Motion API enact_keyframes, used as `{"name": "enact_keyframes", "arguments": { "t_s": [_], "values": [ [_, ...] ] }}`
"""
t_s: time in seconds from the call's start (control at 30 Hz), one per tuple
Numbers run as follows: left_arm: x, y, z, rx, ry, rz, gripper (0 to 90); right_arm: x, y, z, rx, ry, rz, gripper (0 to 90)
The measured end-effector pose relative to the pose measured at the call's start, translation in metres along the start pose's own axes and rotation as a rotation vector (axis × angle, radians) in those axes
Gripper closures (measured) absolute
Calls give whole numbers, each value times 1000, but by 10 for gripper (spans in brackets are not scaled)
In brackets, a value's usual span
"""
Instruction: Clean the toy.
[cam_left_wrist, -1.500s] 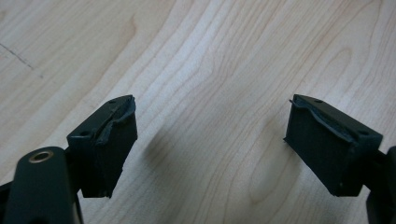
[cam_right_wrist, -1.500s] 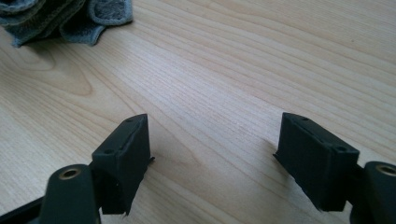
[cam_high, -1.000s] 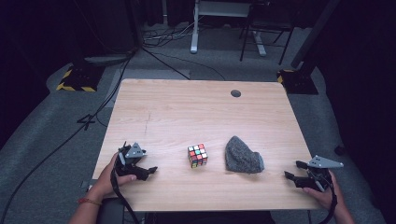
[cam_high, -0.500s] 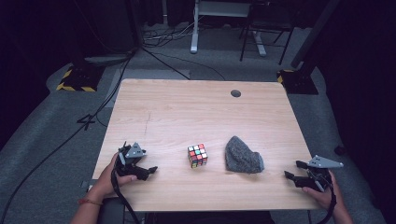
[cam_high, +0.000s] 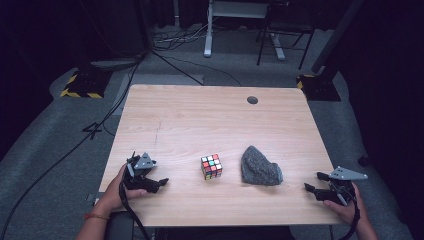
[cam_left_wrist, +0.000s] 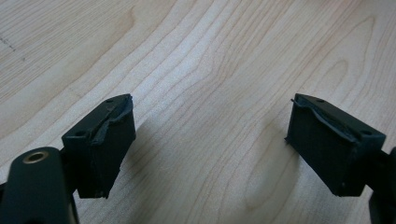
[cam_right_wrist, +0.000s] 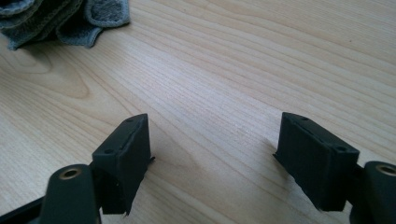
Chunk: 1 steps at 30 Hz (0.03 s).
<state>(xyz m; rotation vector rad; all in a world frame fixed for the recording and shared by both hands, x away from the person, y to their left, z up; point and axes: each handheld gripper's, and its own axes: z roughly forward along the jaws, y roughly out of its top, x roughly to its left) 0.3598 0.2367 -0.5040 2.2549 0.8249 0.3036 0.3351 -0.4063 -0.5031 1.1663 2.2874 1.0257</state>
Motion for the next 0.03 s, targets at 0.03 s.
{"name": "enact_keyframes", "arguments": {
  "t_s": [0.03],
  "values": [
    [0,0,0,-1,-1,-1,158,0,0,0,0,0,0,257]
  ]
}}
